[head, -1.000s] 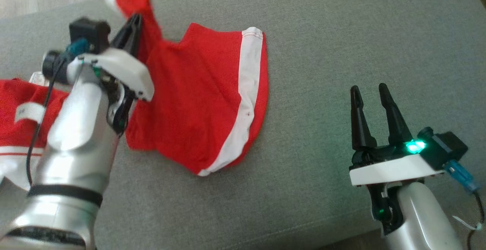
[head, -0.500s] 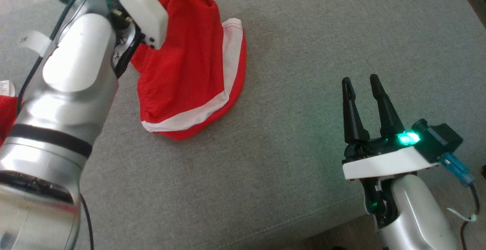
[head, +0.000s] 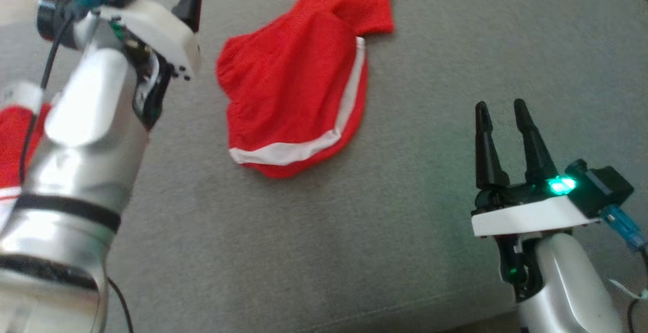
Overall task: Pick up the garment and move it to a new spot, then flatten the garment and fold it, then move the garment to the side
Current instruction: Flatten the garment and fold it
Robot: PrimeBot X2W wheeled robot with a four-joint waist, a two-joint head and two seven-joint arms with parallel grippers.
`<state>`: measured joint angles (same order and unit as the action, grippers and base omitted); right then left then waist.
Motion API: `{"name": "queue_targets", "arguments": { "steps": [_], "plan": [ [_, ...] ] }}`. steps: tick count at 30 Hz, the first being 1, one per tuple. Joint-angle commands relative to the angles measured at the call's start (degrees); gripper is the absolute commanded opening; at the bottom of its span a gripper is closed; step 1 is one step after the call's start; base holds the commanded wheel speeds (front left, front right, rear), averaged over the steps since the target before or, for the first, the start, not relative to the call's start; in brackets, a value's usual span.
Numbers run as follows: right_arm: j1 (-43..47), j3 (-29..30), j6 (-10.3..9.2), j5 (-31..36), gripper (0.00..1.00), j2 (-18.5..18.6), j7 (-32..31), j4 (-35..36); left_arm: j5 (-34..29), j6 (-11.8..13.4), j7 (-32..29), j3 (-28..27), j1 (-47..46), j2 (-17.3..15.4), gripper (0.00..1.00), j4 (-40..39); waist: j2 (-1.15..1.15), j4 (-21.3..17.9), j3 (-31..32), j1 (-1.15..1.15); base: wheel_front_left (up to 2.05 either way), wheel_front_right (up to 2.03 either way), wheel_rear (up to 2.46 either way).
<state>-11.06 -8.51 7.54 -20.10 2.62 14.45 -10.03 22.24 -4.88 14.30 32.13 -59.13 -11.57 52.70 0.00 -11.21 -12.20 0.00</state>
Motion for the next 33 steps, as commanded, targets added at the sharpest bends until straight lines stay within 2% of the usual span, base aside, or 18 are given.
{"name": "queue_targets", "arguments": {
  "steps": [1, 9, 16, 25, 33],
  "plan": [
    [-0.25, -0.46, -0.05, 0.77, 1.00, 0.26, 0.55, 1.84, 0.64, 1.08, 0.66, -3.18, 1.10, -2.37, 1.00, -4.91, 0.00, 3.40, 2.41, 0.00, 0.00, 0.00, 0.00],
    [1.83, 1.44, -0.05, 3.01, 1.00, 0.26, 0.55, 2.02, 1.18, 4.71, 0.69, -9.99, 19.86, -1.49, 1.00, -22.83, 0.00, 9.92, 6.64, 0.00, 0.00, 0.00, 0.00],
    [3.24, 2.22, -0.05, 4.08, 1.00, 0.26, 0.55, 1.90, 1.14, 6.53, 0.69, -13.77, 32.47, 1.13, 1.00, -31.61, 0.00, 12.40, 9.00, 0.00, 0.00, 0.00, 0.00],
    [5.65, 2.91, -0.05, 4.12, 1.00, 0.26, 0.55, 1.12, -0.14, 5.40, 0.69, -18.42, 45.23, 5.49, 1.00, -38.13, 0.00, 12.60, 10.51, 0.00, 0.00, 0.00, 0.00],
    [5.34, 3.11, -0.05, 3.76, 1.00, 0.26, 0.55, 1.18, -2.22, 2.83, 0.70, -21.43, 48.10, 7.71, 1.00, -38.70, 0.00, 11.38, 9.42, 0.00, 0.00, 0.00, 0.00]
  ]
}}
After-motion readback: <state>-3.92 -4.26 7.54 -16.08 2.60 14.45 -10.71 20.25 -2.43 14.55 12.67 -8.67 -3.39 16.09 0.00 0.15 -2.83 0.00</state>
